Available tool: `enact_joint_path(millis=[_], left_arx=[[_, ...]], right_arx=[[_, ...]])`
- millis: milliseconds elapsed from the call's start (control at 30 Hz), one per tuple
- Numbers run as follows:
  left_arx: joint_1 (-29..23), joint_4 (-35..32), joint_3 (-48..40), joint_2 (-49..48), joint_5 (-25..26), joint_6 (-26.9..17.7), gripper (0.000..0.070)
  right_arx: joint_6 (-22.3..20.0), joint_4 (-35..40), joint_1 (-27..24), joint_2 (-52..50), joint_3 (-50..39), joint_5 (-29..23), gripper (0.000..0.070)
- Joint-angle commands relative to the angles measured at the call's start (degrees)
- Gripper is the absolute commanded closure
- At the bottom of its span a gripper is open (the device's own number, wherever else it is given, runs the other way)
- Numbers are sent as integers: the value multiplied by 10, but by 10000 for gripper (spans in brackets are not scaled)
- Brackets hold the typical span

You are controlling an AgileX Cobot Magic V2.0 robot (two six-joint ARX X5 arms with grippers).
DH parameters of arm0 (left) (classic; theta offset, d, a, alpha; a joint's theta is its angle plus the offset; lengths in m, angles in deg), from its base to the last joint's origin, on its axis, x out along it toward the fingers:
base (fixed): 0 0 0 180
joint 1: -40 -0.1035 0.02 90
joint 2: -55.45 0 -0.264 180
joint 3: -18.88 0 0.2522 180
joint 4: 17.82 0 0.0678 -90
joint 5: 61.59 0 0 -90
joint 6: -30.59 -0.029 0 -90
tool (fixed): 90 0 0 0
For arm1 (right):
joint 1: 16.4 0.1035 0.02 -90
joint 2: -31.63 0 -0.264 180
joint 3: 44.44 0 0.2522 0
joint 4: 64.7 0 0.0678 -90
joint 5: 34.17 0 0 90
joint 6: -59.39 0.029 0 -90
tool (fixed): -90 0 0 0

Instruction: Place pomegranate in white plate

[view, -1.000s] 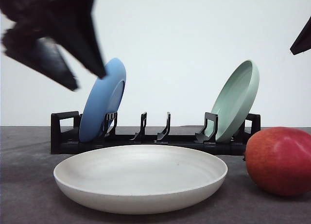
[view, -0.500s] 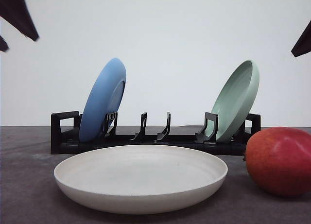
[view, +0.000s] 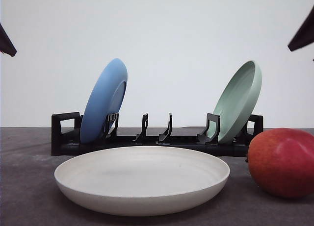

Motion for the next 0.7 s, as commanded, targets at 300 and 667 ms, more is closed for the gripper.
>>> enact_joint_path(millis=[300, 667], left_arx=[[0, -2, 5, 2, 3, 3, 306], [0, -2, 5, 2, 3, 3, 306]], right_arx=[[91, -130, 39, 82, 63, -48, 247], [53, -129, 109, 209, 104, -105, 76]])
